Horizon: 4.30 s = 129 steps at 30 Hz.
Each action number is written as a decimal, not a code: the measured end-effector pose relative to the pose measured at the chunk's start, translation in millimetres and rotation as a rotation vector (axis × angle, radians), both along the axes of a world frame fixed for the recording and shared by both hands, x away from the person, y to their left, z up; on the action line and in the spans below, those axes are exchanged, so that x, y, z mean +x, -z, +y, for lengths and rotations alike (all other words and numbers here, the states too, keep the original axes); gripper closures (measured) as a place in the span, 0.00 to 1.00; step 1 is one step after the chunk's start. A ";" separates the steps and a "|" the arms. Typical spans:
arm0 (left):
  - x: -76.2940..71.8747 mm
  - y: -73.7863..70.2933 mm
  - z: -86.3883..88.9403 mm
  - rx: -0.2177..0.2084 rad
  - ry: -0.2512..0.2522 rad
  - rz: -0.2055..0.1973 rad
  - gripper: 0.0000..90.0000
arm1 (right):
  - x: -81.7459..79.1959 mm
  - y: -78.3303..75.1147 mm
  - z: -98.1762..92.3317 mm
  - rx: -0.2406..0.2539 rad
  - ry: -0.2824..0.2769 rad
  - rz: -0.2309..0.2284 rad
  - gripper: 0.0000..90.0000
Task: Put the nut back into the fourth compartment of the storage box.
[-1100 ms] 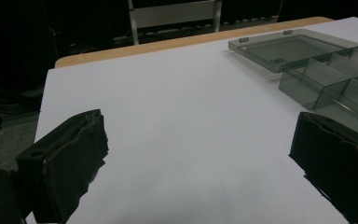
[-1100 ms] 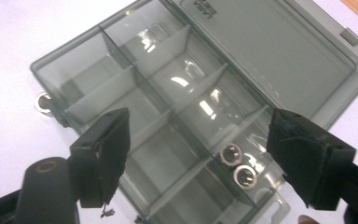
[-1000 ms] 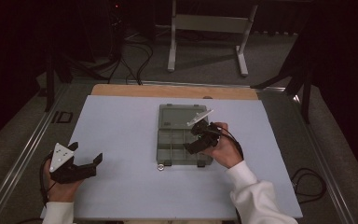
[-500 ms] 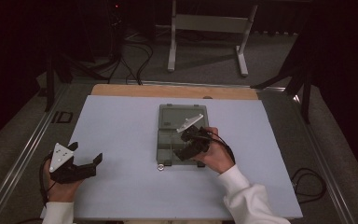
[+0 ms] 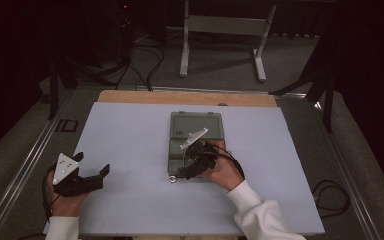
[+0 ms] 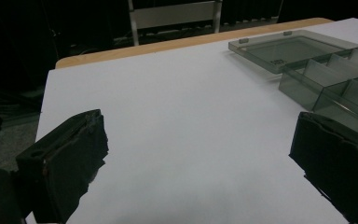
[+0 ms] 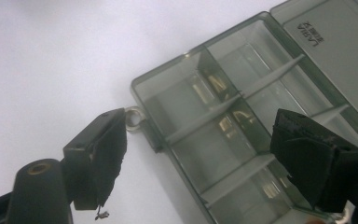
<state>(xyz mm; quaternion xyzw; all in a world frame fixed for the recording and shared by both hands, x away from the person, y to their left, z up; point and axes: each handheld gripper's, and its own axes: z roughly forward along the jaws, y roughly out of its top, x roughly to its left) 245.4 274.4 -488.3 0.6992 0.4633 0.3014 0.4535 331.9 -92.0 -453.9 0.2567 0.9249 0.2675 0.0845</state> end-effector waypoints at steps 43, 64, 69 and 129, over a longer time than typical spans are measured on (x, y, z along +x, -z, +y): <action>-0.1 -0.2 -0.1 0.001 0.000 -0.001 0.04 | -45.5 31.7 49.4 -0.024 -0.236 0.037 0.22; -0.2 -0.3 0.2 0.000 0.000 -0.002 0.04 | -46.9 53.7 64.9 -0.112 -0.282 0.028 0.21; -0.3 -0.3 0.3 0.000 0.000 -0.002 0.04 | -46.8 56.9 66.8 -0.123 -0.279 0.025 0.21; 0.1 0.1 -0.3 0.002 0.000 -0.001 0.04 | -38.0 57.3 61.7 -0.113 -0.223 0.083 0.70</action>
